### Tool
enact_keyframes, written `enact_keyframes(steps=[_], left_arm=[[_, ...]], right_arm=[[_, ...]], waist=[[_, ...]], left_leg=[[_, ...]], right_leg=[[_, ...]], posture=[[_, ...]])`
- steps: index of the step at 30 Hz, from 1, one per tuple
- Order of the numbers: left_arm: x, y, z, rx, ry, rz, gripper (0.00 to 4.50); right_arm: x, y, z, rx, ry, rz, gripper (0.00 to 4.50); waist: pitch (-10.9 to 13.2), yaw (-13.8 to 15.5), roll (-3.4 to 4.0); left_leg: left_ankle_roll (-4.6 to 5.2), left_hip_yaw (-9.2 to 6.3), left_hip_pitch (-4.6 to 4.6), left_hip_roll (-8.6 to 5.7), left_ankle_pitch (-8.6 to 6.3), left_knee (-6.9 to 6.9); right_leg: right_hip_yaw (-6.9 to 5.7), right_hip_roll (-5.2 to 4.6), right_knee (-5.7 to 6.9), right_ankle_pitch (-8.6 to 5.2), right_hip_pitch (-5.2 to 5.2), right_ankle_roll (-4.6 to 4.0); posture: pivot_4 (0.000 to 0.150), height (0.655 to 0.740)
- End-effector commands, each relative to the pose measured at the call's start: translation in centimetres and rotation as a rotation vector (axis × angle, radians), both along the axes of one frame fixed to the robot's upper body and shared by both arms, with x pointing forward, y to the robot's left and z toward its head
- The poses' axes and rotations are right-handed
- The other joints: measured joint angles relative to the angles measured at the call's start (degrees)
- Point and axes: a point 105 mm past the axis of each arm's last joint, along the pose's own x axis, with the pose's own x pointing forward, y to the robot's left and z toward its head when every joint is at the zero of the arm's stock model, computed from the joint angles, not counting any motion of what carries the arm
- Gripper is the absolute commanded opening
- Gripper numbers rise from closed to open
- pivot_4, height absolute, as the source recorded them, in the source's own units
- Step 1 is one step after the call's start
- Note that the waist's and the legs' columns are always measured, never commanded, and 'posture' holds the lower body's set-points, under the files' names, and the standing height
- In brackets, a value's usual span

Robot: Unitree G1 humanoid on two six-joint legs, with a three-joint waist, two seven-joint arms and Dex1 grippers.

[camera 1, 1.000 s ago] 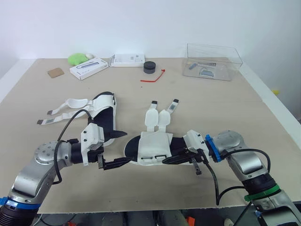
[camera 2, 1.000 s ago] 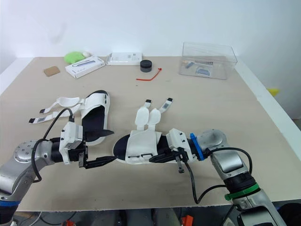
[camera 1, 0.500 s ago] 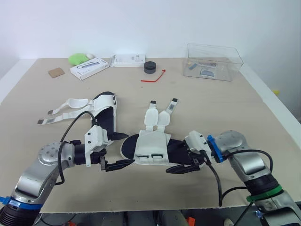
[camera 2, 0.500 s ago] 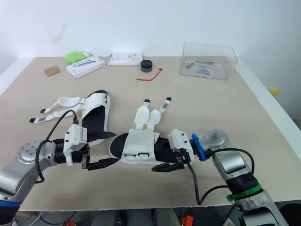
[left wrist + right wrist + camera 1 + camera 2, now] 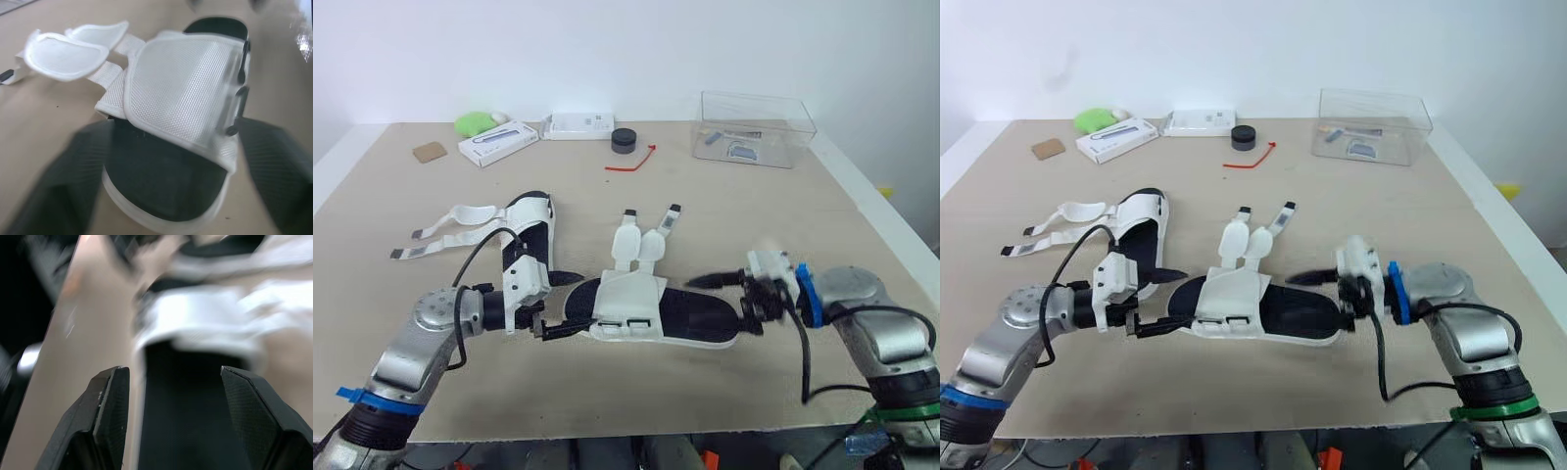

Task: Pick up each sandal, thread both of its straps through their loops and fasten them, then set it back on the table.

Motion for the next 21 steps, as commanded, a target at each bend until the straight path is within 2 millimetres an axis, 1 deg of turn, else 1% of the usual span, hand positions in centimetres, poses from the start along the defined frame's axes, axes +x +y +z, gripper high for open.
enact_keyframes(steps=[1,4,5,8,9,11,13,15,16,18,20,21], left_arm=[[0.7,-0.1,0.2,0.034,-0.054,-0.021,2.07],[1.2,0.1,0.1,0.068,-0.071,-0.033,0.51],[1.3,0.1,0.1,0.075,-0.076,-0.035,0.06],[1.8,0.3,0.3,0.083,-0.086,-0.037,0.06],[1.9,0.3,0.3,0.087,-0.089,-0.043,0.06],[1.9,0.3,0.3,0.091,-0.093,-0.052,0.06],[1.8,0.1,0.4,0.094,-0.098,-0.065,0.06],[1.5,-0.2,0.5,0.097,-0.100,-0.084,0.06],[1.4,-0.3,0.5,0.098,-0.101,-0.090,0.06],[1.2,-0.4,0.5,0.096,-0.101,-0.098,0.06],[1.0,-0.6,0.6,0.094,-0.102,-0.104,0.06],[0.9,-0.7,0.6,0.093,-0.104,-0.107,0.06]], right_arm=[[1.8,0.0,2.1,0.098,0.092,-0.150,3.30],[3.4,0.4,2.6,0.142,0.209,-0.266,3.30],[3.8,0.4,2.7,0.152,0.239,-0.291,3.30],[5.6,1.0,3.4,0.252,0.443,-0.395,3.30],[6.0,1.1,3.4,0.266,0.517,-0.418,3.30],[6.2,1.3,3.3,0.272,0.593,-0.443,3.30],[6.2,1.5,2.6,0.265,0.689,-0.450,3.30],[6.9,1.1,1.3,0.255,0.782,-0.510,3.30],[7.0,1.1,1.0,0.253,0.807,-0.523,3.30],[6.9,1.1,0.6,0.244,0.853,-0.523,3.30],[6.7,1.7,0.4,0.251,0.903,-0.498,3.30],[7.0,1.9,0.4,0.260,0.920,-0.502,3.30]], waist=[[0.00,0.03,0.00],[0.00,-0.02,0.00],[0.00,-0.01,0.00],[0.00,-0.07,0.00],[0.00,-0.10,0.00],[0.00,-0.02,0.01],[-0.01,0.07,0.01],[-0.01,0.07,0.01],[-0.01,0.06,0.01],[-0.01,0.06,0.02],[-0.01,0.01,0.02],[-0.01,0.00,0.02]], left_leg=[[0.00,0.00,0.00,0.01,0.00,0.00],[0.00,0.00,-0.04,0.01,0.00,0.00],[0.00,0.00,-0.06,0.01,0.00,0.00],[0.02,0.01,-0.11,0.00,-0.01,0.00],[0.02,0.02,-0.14,0.00,-0.01,0.00],[0.02,0.00,-0.17,0.00,-0.01,0.00],[0.07,-0.05,-0.22,0.00,-0.04,0.00],[0.15,-0.07,-0.26,-0.01,-0.09,-0.01],[0.19,-0.02,-0.27,-0.03,-0.12,-0.01],[0.22,-0.02,-0.31,-0.06,-0.14,-0.01],[0.25,-0.01,-0.35,-0.07,-0.15,-0.01],[0.26,-0.01,-0.35,-0.07,-0.16,-0.01]], right_leg=[[-0.01,0.00,0.00,0.01,0.00,-0.01],[0.00,-0.01,0.00,0.02,-0.02,-0.04],[0.00,-0.02,0.00,0.02,-0.03,-0.04],[0.00,-0.04,-0.01,0.02,-0.06,-0.04],[0.01,-0.05,-0.01,0.03,-0.07,-0.04],[0.00,-0.11,-0.01,0.03,-0.09,-0.05],[-0.05,-0.14,-0.02,0.03,-0.10,-0.05],[-0.10,-0.15,-0.05,0.03,-0.11,-0.04],[-0.07,-0.16,-0.06,0.03,-0.12,-0.03],[-0.07,-0.20,-0.09,0.03,-0.12,-0.01],[-0.07,-0.23,-0.10,0.03,-0.16,0.02],[-0.06,-0.23,-0.11,0.02,-0.16,0.03]], posture=[[0.150,0.7400],[0.150,0.7400],[0.150,0.7400],[0.150,0.7400],[0.150,0.7400],[0.150,0.7400],[0.150,0.7400],[0.150,0.7400],[0.150,0.7400],[0.150,0.7400],[0.150,0.7400],[0.150,0.7400]])
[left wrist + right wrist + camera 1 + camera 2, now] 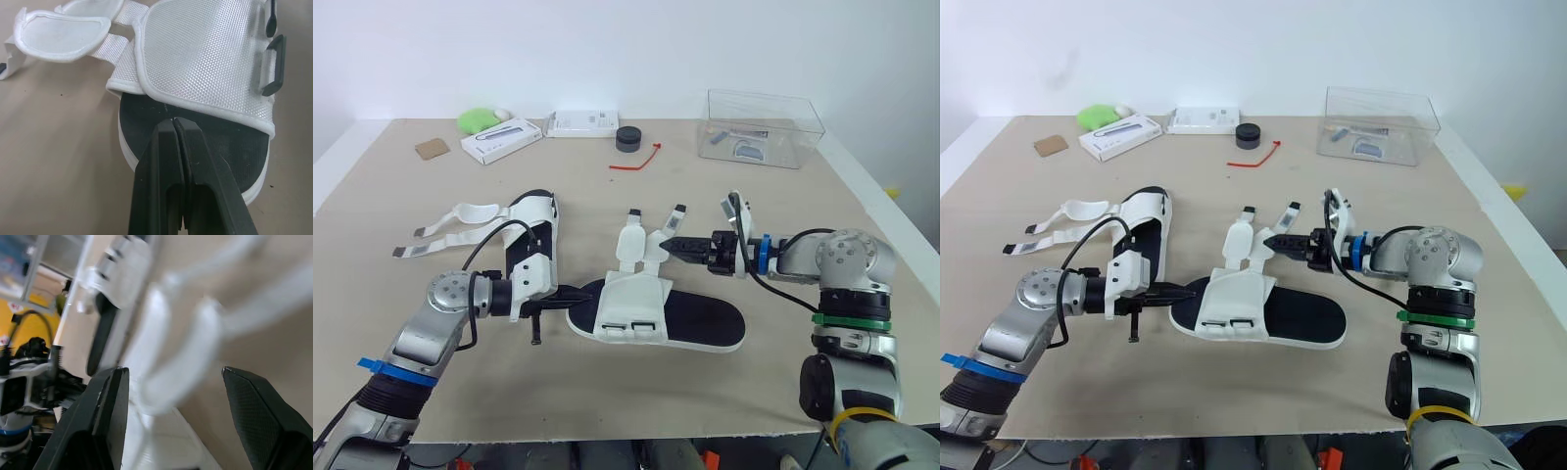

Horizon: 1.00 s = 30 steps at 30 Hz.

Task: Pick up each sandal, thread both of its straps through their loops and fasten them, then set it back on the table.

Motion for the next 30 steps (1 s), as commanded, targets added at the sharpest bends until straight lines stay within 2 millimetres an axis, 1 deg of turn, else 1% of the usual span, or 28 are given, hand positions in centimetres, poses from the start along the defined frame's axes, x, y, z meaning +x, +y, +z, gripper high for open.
enact_keyframes(steps=[1,6,8,11,19,25,27,30], left_arm=[[-0.6,-0.7,1.0,-0.005,-0.046,-0.038,0.06],[-0.9,-1.0,1.3,-0.014,-0.048,-0.048,0.06],[-1.1,-1.2,1.4,-0.015,-0.048,-0.055,0.06],[-1.3,-1.3,1.4,-0.017,-0.047,-0.058,0.06],[-1.6,-1.3,1.1,-0.004,-0.041,-0.060,0.06],[-1.2,-0.4,0.1,0.017,-0.012,-0.025,0.06],[-0.9,-0.1,-0.4,0.028,-0.002,-0.013,0.06],[-0.9,0.0,-0.7,0.030,0.004,-0.014,0.06]], right_arm=[[0.9,0.6,1.5,0.060,-0.005,-0.014,3.30],[2.8,1.3,2.0,0.141,0.035,-0.083,3.30],[4.0,1.2,1.6,0.146,0.050,-0.146,3.30],[4.9,1.1,1.0,0.146,0.072,-0.192,3.30],[6.2,1.6,0.5,0.166,0.098,-0.231,3.30],[7.3,1.7,0.6,0.185,0.089,-0.281,3.30],[7.5,2.0,0.6,0.183,0.082,-0.280,3.30],[7.7,2.6,0.7,0.188,0.075,-0.274,3.30]], waist=[[0.00,-0.15,0.00],[0.00,-0.48,0.00],[-0.01,-0.62,0.00],[0.00,-0.75,0.01],[0.00,-1.32,0.01],[0.00,-1.33,0.01],[0.00,-1.34,0.01],[0.00,-1.38,0.01]], left_leg=[[0.00,0.00,0.00,0.00,0.00,0.00],[0.00,-0.03,0.04,0.05,0.01,0.00],[0.00,-0.01,0.04,0.05,0.01,0.00],[0.00,0.02,0.04,0.03,0.01,0.00],[0.01,0.03,-0.01,0.02,-0.01,0.00],[0.01,0.01,0.01,0.04,-0.01,-0.01],[0.01,0.03,0.02,0.04,-0.01,-0.01],[0.01,0.05,0.02,0.04,-0.01,-0.01]], right_leg=[[0.00,0.00,0.00,0.00,0.00,0.00],[0.02,0.04,0.04,0.03,0.00,0.01],[0.03,0.08,0.04,0.03,0.00,0.01],[0.04,0.08,0.03,0.02,0.00,0.02],[0.05,0.03,-0.02,0.03,0.00,0.03],[0.04,0.08,0.00,0.03,0.00,0.03],[0.06,0.08,-0.01,0.03,-0.01,0.03],[0.07,0.07,-0.01,0.03,-0.01,0.03]], posture=[[0.150,0.7400],[0.150,0.7400],[0.150,0.7400],[0.150,0.7400],[0.150,0.7400],[0.150,0.7400],[0.150,0.7400],[0.150,0.7400]])
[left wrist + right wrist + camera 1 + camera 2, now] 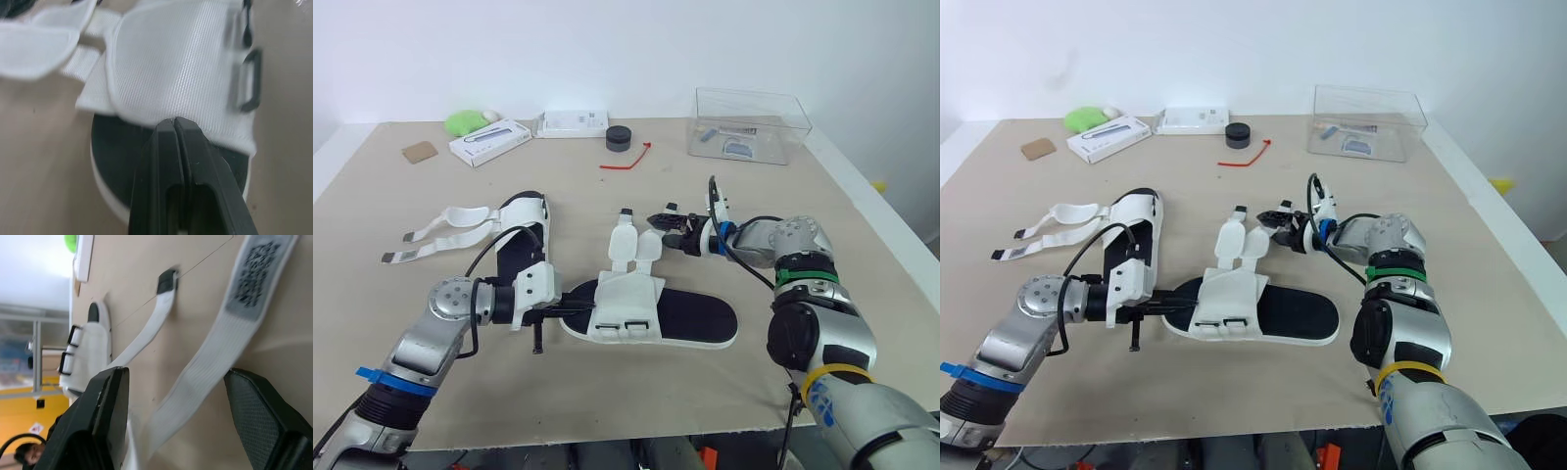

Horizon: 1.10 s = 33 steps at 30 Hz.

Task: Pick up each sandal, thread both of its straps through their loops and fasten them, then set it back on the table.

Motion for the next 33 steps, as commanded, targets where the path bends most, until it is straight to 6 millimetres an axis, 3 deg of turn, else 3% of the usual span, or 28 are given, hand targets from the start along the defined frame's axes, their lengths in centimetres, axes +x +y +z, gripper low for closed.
enact_keyframes(steps=[1,14,18,23,27,30,33], left_arm=[[-0.1,0.1,0.1,0.012,-0.019,-0.012,0.06],[-0.2,-0.2,0.0,0.005,-0.022,-0.021,0.06],[-0.2,-0.3,0.1,0.000,-0.024,-0.022,0.00],[-0.2,-0.3,0.1,-0.005,-0.023,-0.020,0.00],[-0.2,-0.5,0.0,-0.011,-0.024,-0.022,0.00],[-0.2,-0.6,0.0,-0.013,-0.024,-0.024,0.00],[-0.2,-0.6,0.0,-0.015,-0.024,-0.023,0.00]], right_arm=[[0.7,1.0,1.9,0.025,-0.068,0.010,3.30],[1.9,1.3,1.6,0.012,-0.102,-0.054,3.30],[2.1,1.4,1.9,0.011,-0.122,-0.052,2.30],[2.0,1.5,2.0,-0.022,-0.163,-0.014,0.03],[2.0,1.3,2.6,-0.054,-0.250,0.016,0.03],[1.7,1.7,4.5,-0.171,-0.517,0.120,0.03],[0.2,2.6,6.2,-0.271,-0.789,0.241,0.03]], waist=[[0.00,0.00,0.00],[0.00,0.00,0.00],[0.00,0.00,0.00],[0.00,0.00,0.00],[0.00,0.00,0.01],[0.01,0.01,0.02],[0.01,0.03,0.02]], left_leg=[[0.00,-0.01,0.00,0.00,0.00,0.00],[0.00,-0.02,0.00,0.01,0.00,-0.01],[0.00,-0.01,0.00,0.01,0.00,-0.01],[0.00,-0.02,0.00,0.01,0.00,-0.03],[0.00,-0.02,0.00,0.01,0.00,-0.03],[0.00,-0.04,-0.01,0.00,0.00,-0.04],[-0.01,-0.06,-0.02,0.00,-0.01,-0.04]], right_leg=[[-0.01,0.00,0.00,0.00,0.00,0.00],[-0.01,-0.09,0.00,0.00,0.00,0.00],[-0.01,-0.12,0.00,0.00,0.00,0.00],[-0.02,-0.12,-0.01,0.00,0.00,0.00],[-0.02,-0.14,-0.01,0.00,0.00,0.00],[-0.04,-0.13,-0.02,0.00,0.00,0.00],[-0.06,-0.13,-0.02,0.00,-0.02,0.00]], posture=[[0.150,0.7400],[0.150,0.7400],[0.150,0.7400],[0.150,0.7400],[0.150,0.7400],[0.150,0.7400],[0.150,0.7400]])
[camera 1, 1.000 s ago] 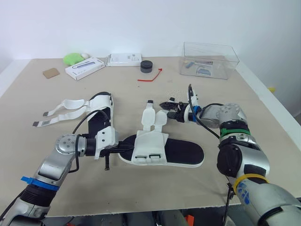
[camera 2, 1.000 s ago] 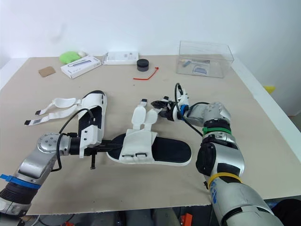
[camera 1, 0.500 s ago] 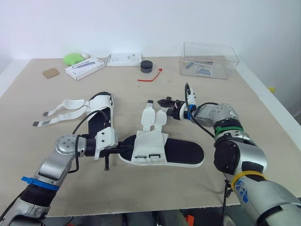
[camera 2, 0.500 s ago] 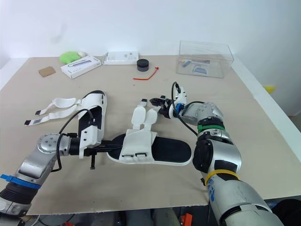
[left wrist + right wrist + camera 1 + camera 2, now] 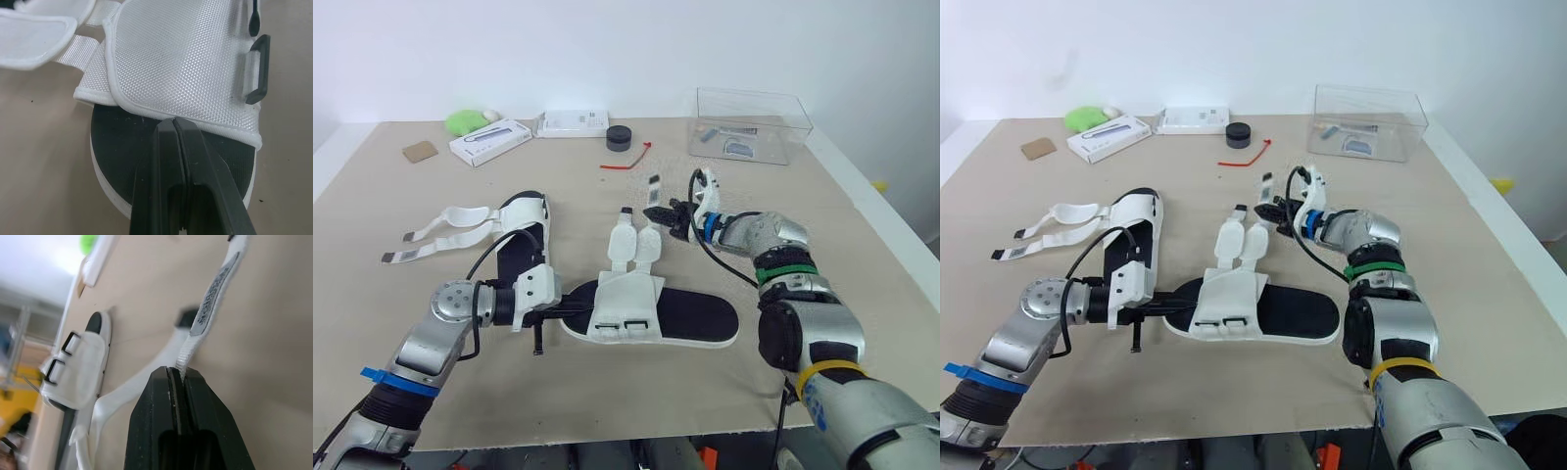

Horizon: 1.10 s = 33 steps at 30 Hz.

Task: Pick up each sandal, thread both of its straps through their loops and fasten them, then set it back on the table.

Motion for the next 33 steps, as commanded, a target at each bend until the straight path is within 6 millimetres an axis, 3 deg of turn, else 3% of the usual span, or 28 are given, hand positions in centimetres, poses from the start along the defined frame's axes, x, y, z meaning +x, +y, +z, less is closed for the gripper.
enact_keyframes(steps=[1,6,9,15,18,24,27,31,33], left_arm=[[-0.2,-0.4,0.3,-0.008,-0.016,-0.018,0.00],[-0.1,-0.4,0.3,-0.017,-0.010,-0.016,0.00],[0.0,-0.4,0.3,-0.017,-0.006,-0.014,0.00],[0.1,-0.6,0.3,-0.015,-0.002,-0.017,0.00],[0.1,-0.6,0.3,-0.015,-0.002,-0.021,0.00],[0.2,-0.7,0.3,-0.013,0.001,-0.026,0.00],[0.2,-0.8,0.3,-0.016,0.001,-0.027,0.00],[0.2,-1.0,0.3,-0.021,0.002,-0.028,0.00],[0.1,-1.0,0.3,-0.025,0.006,-0.029,0.00]], right_arm=[[-1.8,0.9,4.1,-0.127,-0.405,0.147,0.03],[-5.9,1.8,5.1,-0.263,-0.849,0.248,0.03],[-9.2,2.4,4.2,-0.455,-1.211,0.346,0.03],[-14.3,3.7,2.2,-0.628,-1.679,0.616,0.03],[-15.5,4.1,1.7,-0.687,-1.863,0.732,0.03],[-16.1,4.3,0.7,-0.755,-2.051,0.861,0.03],[-16.7,4.0,-0.5,-0.803,-2.140,1.006,0.03],[-17.6,3.8,-0.8,-0.765,-2.106,1.044,0.03],[-17.7,3.7,-0.7,-0.749,-2.070,1.039,0.72]], waist=[[0.00,0.01,0.00],[0.00,0.08,0.00],[0.00,0.11,0.00],[0.00,0.11,-0.01],[0.00,0.11,-0.01],[0.00,0.13,-0.02],[0.00,0.15,-0.01],[0.00,0.26,-0.02],[0.00,0.25,-0.02]], left_leg=[[-0.01,-0.02,0.00,0.00,-0.01,0.00],[-0.05,-0.10,-0.01,0.01,-0.04,-0.01],[-0.07,-0.07,0.01,0.00,-0.05,0.00],[-0.08,0.09,0.13,-0.03,-0.05,0.03],[-0.08,0.09,0.25,-0.02,-0.05,0.03],[-0.09,0.18,0.32,-0.03,-0.03,0.06],[-0.09,0.17,0.32,-0.02,-0.03,0.06],[-0.09,0.14,0.31,-0.03,-0.04,0.06],[-0.09,0.16,0.31,-0.03,-0.04,0.06]], right_leg=[[-0.02,-0.02,0.00,0.00,0.00,0.00],[-0.11,-0.08,0.00,-0.01,0.00,0.01],[-0.10,-0.09,0.00,-0.01,0.00,0.01],[0.03,0.01,0.04,-0.03,0.04,0.06],[0.05,0.06,0.05,-0.04,0.11,0.04],[0.13,0.04,0.10,-0.04,0.14,0.02],[0.15,-0.02,0.10,-0.06,0.14,-0.01],[0.12,-0.10,0.10,-0.08,0.14,-0.03],[0.14,-0.12,0.10,-0.08,0.14,-0.03]], posture=[[0.150,0.7400],[0.150,0.7400],[0.150,0.7400],[0.150,0.7400],[0.150,0.7400],[0.150,0.7400],[0.150,0.7400],[0.150,0.7400],[0.150,0.7400]])
